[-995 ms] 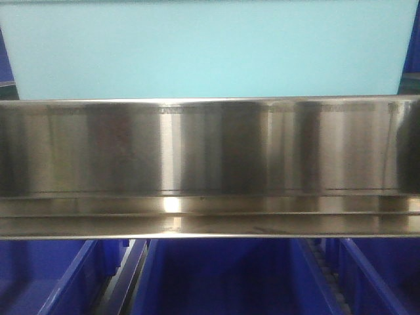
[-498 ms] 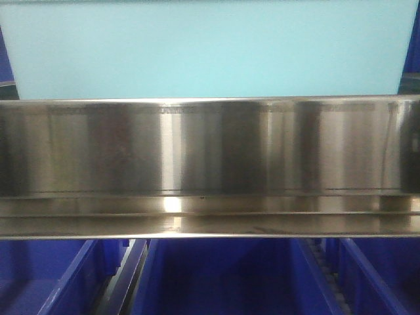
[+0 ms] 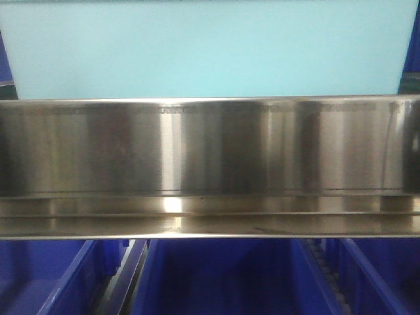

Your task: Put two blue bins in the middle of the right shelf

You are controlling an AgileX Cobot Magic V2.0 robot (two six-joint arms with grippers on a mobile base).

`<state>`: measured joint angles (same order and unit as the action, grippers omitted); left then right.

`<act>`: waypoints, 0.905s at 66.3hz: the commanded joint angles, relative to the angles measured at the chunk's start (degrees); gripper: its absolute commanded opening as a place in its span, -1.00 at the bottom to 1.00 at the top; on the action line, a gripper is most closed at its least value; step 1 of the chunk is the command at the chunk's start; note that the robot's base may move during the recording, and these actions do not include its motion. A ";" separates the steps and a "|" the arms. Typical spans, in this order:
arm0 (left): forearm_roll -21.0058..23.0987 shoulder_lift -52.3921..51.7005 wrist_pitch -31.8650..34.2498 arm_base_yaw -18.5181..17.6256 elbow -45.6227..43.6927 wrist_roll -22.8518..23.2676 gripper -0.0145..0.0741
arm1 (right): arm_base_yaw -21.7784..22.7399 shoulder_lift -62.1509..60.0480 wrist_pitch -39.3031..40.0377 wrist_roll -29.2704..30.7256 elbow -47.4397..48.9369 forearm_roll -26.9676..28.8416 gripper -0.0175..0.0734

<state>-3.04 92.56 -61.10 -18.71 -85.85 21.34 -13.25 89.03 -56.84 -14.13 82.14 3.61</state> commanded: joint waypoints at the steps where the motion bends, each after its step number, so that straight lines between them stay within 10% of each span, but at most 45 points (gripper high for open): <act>1: 0.65 -0.34 -0.13 0.33 -0.26 -0.27 -0.12 | 0.00 -0.13 0.28 -0.14 0.45 -0.21 -0.10; 17: 0.65 -0.34 -0.03 0.33 -0.26 -0.27 -0.18 | 0.00 -0.13 0.28 -0.14 0.45 -0.21 -0.24; 30: 0.99 -0.34 -0.03 0.11 -0.74 -1.37 -0.76 | 0.00 -0.13 0.17 -0.14 0.45 -0.21 -0.99; 60: -4.81 -0.86 -7.91 -5.81 -12.73 -0.88 -0.92 | 0.00 -3.92 -3.14 -2.76 7.10 -6.73 -0.98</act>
<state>-6.53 92.89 -68.67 -22.66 -96.14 19.89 -13.39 87.66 -59.80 -16.28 87.04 1.14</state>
